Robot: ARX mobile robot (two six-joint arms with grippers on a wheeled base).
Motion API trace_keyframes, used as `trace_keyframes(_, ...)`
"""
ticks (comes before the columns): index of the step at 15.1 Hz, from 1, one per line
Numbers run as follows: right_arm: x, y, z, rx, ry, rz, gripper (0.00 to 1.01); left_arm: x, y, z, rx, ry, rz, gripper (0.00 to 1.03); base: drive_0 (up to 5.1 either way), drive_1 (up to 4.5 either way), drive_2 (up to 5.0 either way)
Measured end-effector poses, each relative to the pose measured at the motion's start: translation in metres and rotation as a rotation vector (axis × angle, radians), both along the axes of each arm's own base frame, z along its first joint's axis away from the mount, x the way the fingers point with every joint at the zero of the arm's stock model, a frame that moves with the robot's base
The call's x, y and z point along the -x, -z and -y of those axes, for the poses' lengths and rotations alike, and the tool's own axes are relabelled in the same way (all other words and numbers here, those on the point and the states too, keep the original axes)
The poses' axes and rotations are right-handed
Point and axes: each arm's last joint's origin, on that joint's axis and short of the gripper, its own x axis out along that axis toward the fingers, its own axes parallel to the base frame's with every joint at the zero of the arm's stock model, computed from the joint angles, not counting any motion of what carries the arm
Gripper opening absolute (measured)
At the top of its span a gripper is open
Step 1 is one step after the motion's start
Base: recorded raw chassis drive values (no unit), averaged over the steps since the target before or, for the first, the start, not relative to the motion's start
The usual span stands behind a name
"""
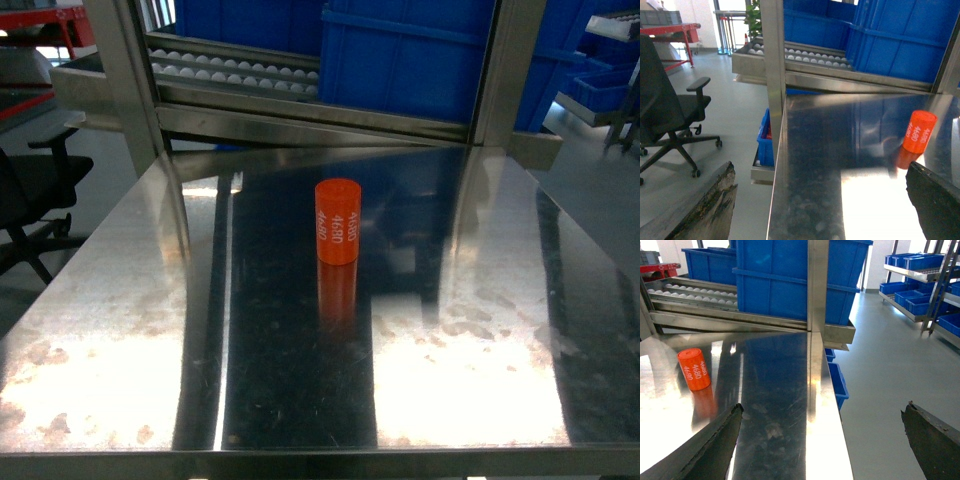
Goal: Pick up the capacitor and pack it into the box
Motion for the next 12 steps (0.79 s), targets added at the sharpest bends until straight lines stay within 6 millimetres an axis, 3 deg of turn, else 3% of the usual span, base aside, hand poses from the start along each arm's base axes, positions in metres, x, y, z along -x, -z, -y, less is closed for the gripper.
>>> trace_keyframes(12, 0.0, 0.0004, 0.0, 0.0, 0.0, -0.004, 0.98, 0.0, 0.0003, 0.0, 0.0, 0.0, -0.004, 0.98, 0.0, 0.0, 0.0)
